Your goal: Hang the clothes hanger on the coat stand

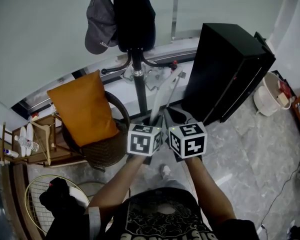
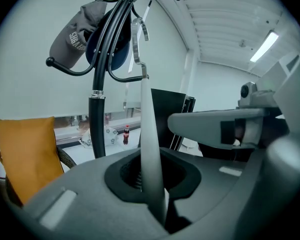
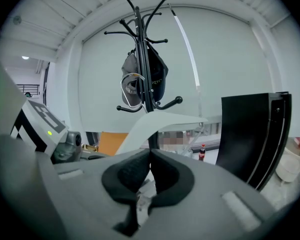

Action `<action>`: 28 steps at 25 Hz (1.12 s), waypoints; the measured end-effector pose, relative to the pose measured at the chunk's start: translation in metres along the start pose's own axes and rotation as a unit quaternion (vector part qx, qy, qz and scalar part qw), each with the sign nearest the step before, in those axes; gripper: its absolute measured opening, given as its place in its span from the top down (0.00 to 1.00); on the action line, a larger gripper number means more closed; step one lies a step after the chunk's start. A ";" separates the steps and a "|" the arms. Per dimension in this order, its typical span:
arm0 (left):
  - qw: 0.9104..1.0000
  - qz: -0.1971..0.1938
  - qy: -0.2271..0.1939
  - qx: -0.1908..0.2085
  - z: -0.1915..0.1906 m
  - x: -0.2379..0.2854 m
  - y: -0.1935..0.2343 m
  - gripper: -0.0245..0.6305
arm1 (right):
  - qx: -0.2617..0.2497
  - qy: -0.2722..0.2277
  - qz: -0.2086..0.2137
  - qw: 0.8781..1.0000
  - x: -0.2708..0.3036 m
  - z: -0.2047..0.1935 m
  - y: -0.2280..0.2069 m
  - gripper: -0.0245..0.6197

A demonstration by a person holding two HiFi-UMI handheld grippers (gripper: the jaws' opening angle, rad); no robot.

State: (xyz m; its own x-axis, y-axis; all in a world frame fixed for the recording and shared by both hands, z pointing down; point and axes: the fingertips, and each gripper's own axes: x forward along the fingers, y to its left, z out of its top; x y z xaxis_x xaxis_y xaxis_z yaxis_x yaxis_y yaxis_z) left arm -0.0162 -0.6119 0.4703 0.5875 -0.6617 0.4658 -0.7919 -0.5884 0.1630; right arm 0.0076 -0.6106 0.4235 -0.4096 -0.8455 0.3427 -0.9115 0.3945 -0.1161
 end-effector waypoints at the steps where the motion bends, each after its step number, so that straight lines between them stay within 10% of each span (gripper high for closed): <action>1: 1.000 0.002 -0.001 -0.001 0.002 0.004 0.000 0.90 | -0.002 0.001 0.002 1.000 0.003 0.001 -0.004 0.96; 28: 0.999 0.039 0.011 -0.025 0.029 0.081 0.037 0.90 | -0.008 0.009 0.043 0.999 0.073 0.024 -0.061 0.96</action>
State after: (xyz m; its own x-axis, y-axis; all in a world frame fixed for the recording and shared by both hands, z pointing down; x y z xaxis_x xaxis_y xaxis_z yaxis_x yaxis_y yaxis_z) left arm 0.0074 -0.7009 0.4891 0.5198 -0.6937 0.4985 -0.8431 -0.5106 0.1687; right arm 0.0327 -0.7055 0.4332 -0.4855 -0.8016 0.3489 -0.8722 0.4712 -0.1309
